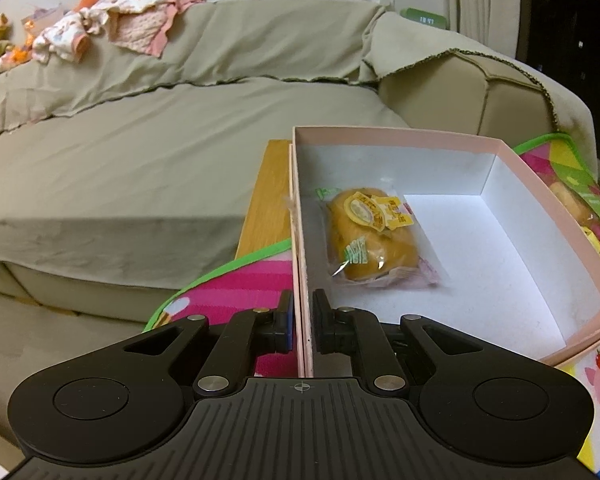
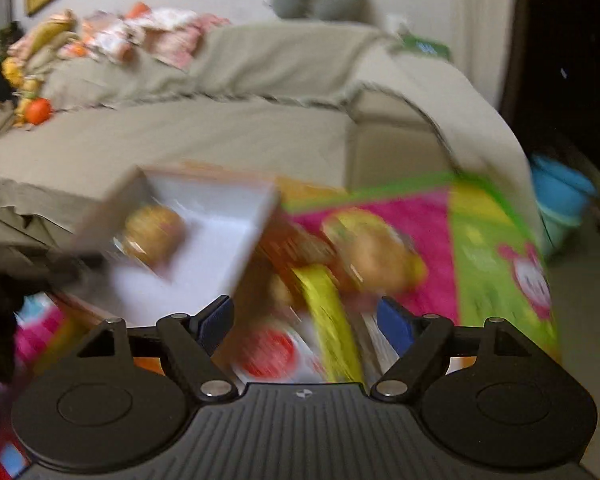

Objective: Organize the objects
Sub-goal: 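Carry the bagged bun into the pink box and release it with the right gripper, then grasp the yellow cheese stick with the right gripper and lift it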

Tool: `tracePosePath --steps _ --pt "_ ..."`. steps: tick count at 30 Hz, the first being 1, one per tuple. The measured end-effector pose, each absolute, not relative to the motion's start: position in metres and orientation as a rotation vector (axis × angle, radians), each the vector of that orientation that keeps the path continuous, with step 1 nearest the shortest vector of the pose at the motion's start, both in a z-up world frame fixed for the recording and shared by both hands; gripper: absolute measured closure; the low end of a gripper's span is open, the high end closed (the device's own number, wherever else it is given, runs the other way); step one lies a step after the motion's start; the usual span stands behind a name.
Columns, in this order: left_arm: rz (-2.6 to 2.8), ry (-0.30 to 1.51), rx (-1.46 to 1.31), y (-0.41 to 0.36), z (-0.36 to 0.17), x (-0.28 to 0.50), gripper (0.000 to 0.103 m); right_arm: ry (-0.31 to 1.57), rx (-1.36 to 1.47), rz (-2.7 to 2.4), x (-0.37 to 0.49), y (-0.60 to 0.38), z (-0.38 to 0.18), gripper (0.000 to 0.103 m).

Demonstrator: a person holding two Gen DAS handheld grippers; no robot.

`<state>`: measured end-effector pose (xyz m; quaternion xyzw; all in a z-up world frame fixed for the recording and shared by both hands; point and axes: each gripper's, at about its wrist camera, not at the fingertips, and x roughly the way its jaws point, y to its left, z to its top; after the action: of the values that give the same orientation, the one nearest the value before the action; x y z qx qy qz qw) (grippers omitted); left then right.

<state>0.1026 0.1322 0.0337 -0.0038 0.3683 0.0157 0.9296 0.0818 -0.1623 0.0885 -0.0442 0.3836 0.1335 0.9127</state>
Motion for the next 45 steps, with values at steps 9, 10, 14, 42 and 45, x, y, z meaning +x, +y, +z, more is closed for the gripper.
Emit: tracePosePath --steps 9,10,14,42,45 --pt "0.037 0.758 -0.009 0.131 0.034 0.101 0.091 0.84 -0.022 0.182 0.074 -0.199 0.047 0.022" --pt "0.036 0.758 -0.009 0.131 0.034 0.101 0.091 0.838 -0.014 0.185 0.075 -0.199 0.046 0.021" --pt "0.036 0.758 -0.01 0.131 0.034 0.101 0.091 0.839 -0.001 0.206 0.08 -0.196 0.042 0.021" --pt "0.029 0.771 -0.043 0.135 0.032 0.102 0.091 0.858 -0.06 0.247 0.101 -0.183 0.033 0.079" --pt "0.028 0.771 -0.042 0.135 0.032 0.101 0.091 0.889 -0.029 0.181 0.084 -0.204 0.033 0.08"
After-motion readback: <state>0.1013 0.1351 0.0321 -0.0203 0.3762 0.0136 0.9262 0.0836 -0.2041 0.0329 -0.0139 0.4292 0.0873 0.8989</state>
